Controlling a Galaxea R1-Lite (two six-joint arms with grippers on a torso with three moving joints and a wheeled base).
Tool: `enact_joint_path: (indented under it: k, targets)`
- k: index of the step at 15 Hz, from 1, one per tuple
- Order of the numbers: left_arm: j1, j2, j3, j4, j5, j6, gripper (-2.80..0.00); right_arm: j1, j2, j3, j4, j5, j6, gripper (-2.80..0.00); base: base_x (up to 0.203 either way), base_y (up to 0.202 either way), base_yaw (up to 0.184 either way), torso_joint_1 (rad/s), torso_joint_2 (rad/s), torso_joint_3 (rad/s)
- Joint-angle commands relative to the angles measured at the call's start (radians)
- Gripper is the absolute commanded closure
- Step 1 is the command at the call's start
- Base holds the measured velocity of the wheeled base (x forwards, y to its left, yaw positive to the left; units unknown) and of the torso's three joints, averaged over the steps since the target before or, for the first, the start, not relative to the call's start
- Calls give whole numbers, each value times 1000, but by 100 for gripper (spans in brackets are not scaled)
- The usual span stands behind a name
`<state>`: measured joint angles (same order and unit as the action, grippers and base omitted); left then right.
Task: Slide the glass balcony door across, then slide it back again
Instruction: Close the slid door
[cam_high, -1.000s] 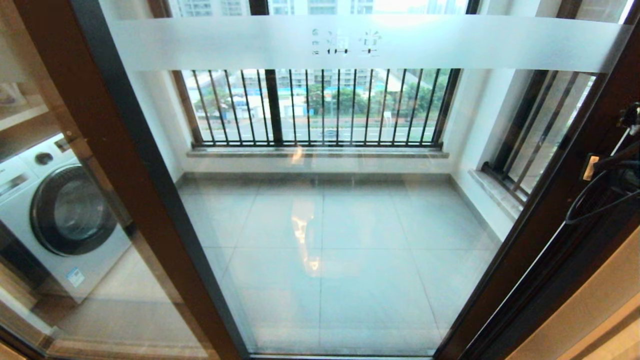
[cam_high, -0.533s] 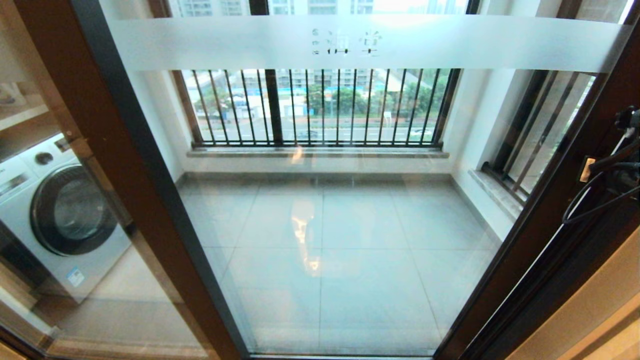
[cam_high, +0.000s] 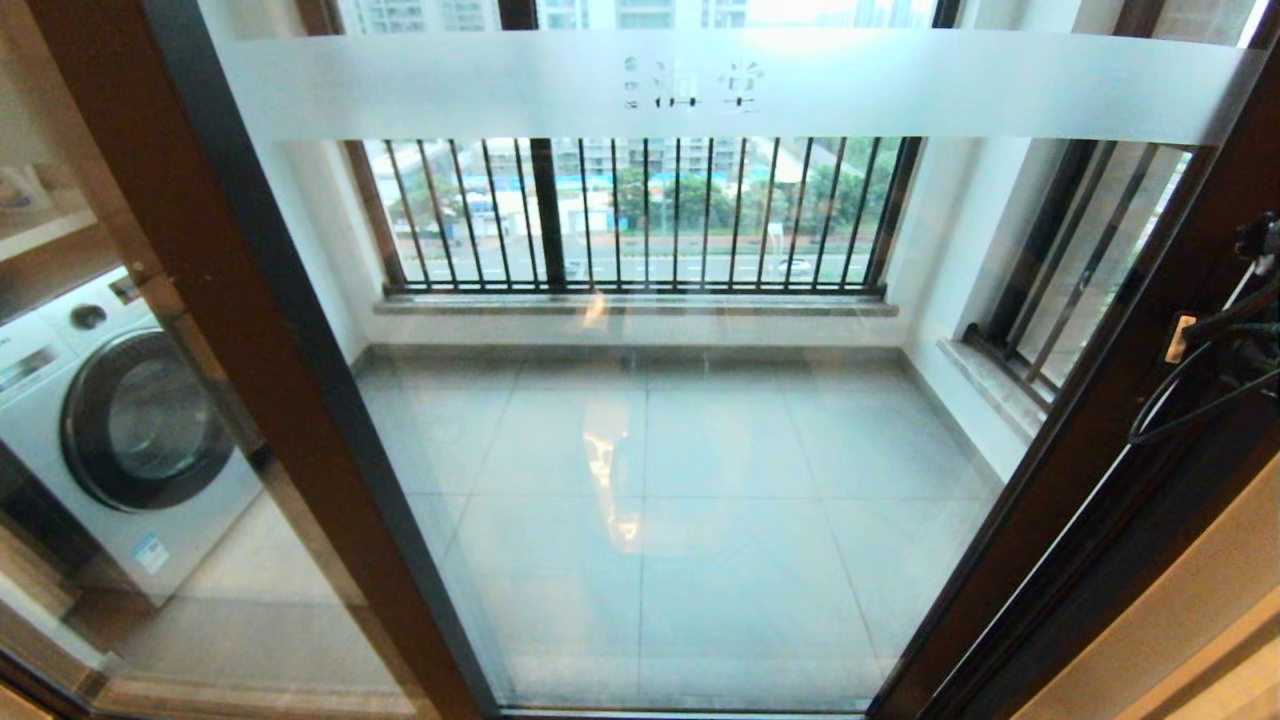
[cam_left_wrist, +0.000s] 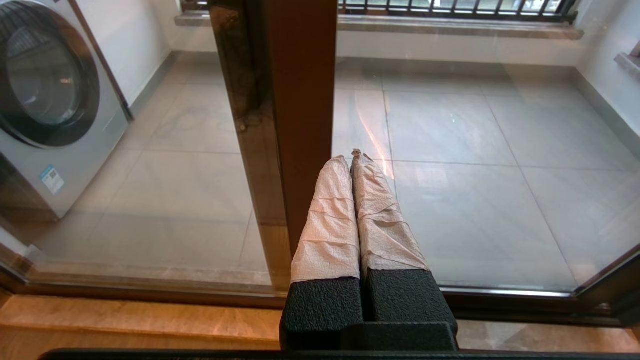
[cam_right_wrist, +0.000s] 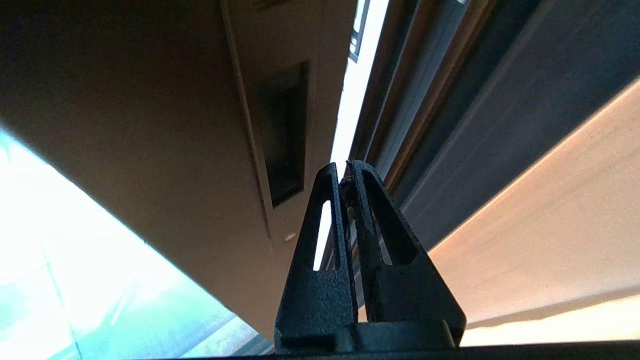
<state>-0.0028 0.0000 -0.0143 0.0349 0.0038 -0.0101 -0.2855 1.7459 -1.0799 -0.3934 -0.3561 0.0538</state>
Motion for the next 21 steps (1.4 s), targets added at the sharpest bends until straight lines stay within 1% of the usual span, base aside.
enact_joint_path:
  k: [1, 5, 11, 17, 21]
  targets:
    - [0, 2, 0, 0, 1, -1, 0, 5, -28, 15, -1, 0, 0, 0, 0, 0, 0, 0, 0, 0]
    - [0, 2, 0, 0, 1, -1, 0, 8, -31, 22, -1, 11, 1, 0, 0, 0, 0, 0, 0, 0]
    - [0, 2, -1, 0, 1, -1, 0, -1, -43, 34, 1, 106, 6, 0, 0, 0, 0, 0, 0, 0]
    - [0, 2, -1, 0, 1, -1, 0, -43, 17, 1, -2, 114, 7, 0, 0, 0, 0, 0, 0, 0]
    - [1, 2, 0, 0, 1, -1, 0, -44, 28, 0, -2, 114, 6, 0, 0, 0, 0, 0, 0, 0]
